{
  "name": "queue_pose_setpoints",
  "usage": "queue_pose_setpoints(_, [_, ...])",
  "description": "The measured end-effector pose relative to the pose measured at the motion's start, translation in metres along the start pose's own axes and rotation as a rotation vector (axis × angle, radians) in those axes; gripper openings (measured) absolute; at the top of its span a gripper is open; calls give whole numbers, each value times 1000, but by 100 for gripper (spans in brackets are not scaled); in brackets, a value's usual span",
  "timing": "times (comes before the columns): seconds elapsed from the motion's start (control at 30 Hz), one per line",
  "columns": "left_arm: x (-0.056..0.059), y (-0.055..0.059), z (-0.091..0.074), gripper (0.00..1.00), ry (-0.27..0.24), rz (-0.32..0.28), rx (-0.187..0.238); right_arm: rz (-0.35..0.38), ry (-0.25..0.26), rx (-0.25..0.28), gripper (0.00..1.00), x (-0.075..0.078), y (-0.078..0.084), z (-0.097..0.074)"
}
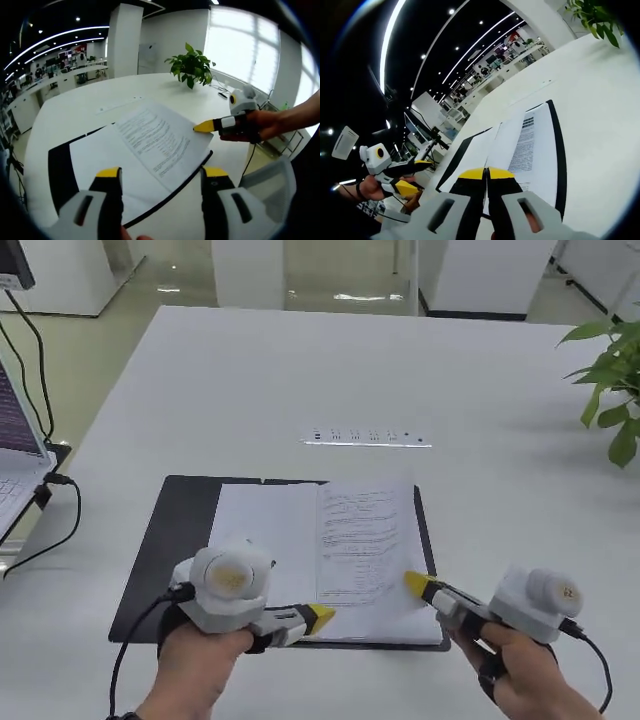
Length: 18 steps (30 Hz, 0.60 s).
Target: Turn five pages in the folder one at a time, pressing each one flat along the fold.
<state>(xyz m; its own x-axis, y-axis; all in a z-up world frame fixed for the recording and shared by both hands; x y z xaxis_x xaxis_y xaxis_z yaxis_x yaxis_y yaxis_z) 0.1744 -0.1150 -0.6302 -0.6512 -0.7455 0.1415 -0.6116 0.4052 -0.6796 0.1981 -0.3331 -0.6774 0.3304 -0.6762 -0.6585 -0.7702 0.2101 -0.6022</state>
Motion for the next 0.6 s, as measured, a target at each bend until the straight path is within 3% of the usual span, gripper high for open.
queue_pose_setpoints(0.2, [-2,1,-12,64,-4,-7,21,3,-11,-10,0,-9,0,11])
queue_pose_setpoints(0.6, [-26,20,-36,64,-49,-56,45,-37,-59,-58,0,-46,5,47])
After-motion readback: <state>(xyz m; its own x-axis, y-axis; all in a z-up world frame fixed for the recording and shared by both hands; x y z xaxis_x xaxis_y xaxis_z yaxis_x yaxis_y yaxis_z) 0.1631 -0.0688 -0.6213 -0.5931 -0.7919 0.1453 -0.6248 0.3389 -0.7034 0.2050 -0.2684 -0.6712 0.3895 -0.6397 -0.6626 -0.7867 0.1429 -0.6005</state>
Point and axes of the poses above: the centre of the closed fingertips' face, and the gripper's own axes: z roughly forward along the fingers, x roughly to its right, y roughly out of its underside, the point moved 6 cm from there along -z, roughly backward along the fingers, and after that the axes turned 13 degrees about -x, right-handed, at the moved point
